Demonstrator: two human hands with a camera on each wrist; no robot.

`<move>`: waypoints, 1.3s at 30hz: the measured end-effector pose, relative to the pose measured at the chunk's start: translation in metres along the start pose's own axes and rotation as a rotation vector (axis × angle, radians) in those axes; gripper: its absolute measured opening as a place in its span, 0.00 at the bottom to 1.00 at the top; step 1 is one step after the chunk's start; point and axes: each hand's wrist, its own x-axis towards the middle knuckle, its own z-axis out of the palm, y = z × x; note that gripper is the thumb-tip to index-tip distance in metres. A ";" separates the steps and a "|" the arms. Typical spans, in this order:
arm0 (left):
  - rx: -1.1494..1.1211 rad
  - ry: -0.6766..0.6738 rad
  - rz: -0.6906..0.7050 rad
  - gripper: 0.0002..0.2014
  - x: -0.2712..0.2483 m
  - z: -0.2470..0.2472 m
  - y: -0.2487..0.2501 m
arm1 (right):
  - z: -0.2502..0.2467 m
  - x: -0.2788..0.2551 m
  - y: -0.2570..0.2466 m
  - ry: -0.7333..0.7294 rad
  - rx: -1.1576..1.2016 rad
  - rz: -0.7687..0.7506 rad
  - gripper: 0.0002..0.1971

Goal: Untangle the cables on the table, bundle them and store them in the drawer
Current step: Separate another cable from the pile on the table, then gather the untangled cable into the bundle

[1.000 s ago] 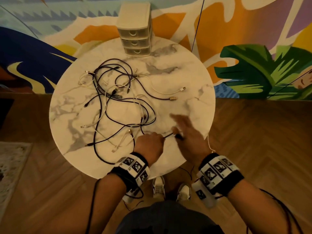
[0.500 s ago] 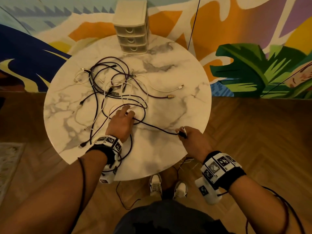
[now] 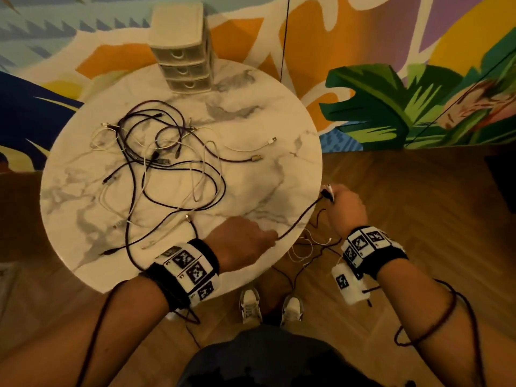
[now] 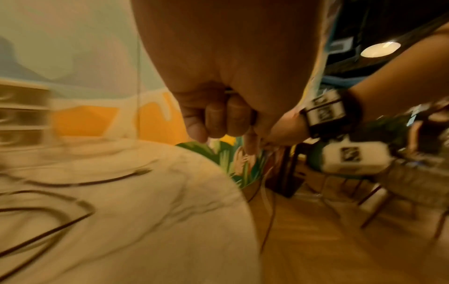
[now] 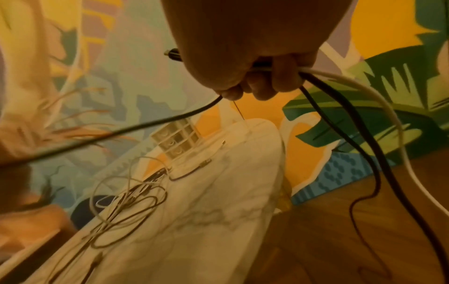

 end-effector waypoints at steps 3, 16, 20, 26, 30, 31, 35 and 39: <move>0.001 0.057 0.076 0.14 0.013 -0.030 0.028 | 0.002 -0.002 0.017 -0.032 0.026 0.000 0.07; -0.316 0.408 -0.126 0.13 0.059 -0.080 0.021 | 0.043 -0.040 0.082 -0.208 0.286 0.140 0.22; -0.607 0.320 -0.197 0.07 0.037 -0.078 0.003 | 0.019 -0.042 0.102 -0.064 0.474 0.211 0.24; -0.572 0.421 0.069 0.08 0.064 -0.111 0.067 | 0.043 -0.036 0.094 -0.187 0.201 0.180 0.15; -0.635 0.367 0.043 0.07 0.075 -0.111 0.079 | 0.067 -0.032 0.082 -0.287 0.080 0.134 0.13; -0.685 0.341 0.006 0.07 0.073 -0.109 0.073 | 0.067 -0.029 0.087 -0.286 0.117 0.180 0.15; -0.811 0.289 -0.066 0.05 0.058 -0.109 0.044 | 0.044 -0.033 0.119 -0.139 0.442 0.265 0.19; -0.782 0.268 -0.021 0.02 0.067 -0.107 0.054 | -0.011 -0.043 0.098 0.104 0.615 0.056 0.19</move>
